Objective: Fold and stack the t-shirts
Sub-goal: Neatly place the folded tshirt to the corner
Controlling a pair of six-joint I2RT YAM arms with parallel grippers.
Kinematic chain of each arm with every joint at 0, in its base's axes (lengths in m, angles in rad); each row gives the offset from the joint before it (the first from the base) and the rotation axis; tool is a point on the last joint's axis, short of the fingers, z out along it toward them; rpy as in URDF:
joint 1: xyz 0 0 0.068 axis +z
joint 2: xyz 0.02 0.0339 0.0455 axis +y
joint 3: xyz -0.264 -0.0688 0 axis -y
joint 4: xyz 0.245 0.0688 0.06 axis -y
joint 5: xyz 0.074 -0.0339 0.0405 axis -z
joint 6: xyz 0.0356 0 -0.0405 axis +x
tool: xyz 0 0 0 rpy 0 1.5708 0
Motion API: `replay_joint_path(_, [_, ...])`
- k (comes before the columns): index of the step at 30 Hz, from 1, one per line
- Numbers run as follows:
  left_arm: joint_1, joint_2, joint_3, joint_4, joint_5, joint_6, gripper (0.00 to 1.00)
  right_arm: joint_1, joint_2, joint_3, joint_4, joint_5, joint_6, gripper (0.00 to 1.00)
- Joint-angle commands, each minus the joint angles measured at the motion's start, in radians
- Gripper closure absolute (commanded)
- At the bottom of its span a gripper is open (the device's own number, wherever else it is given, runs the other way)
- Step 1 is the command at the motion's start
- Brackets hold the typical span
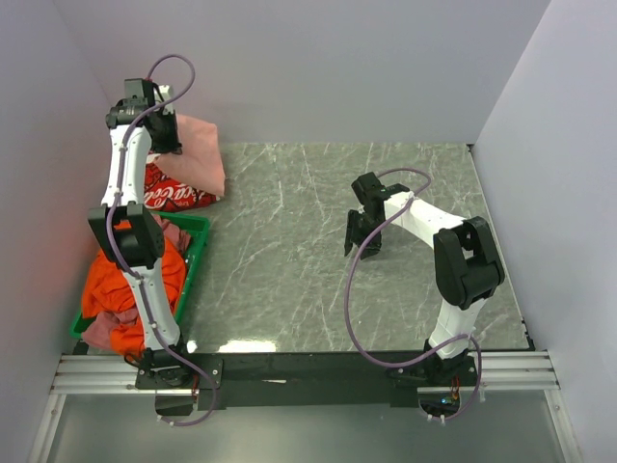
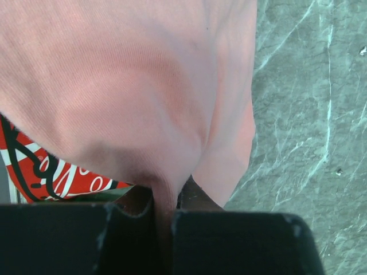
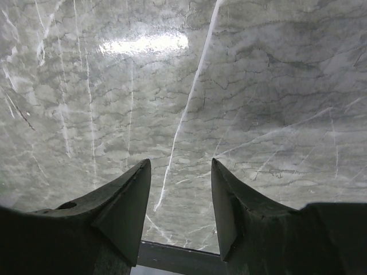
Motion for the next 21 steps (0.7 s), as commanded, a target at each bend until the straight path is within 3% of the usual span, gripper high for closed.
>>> replay_joint_path(1, [0.027, -0.087, 0.013, 0.047, 0.027, -0.001, 1.00, 0.003, -0.057, -0.008, 0.013, -0.003, 0.000, 0.47])
replay_joint_path(21, [0.117, -0.003, -0.090, 0.070, 0.008, -0.009, 1.00, 0.004, -0.060, -0.022, 0.022, -0.010, -0.014, 0.47])
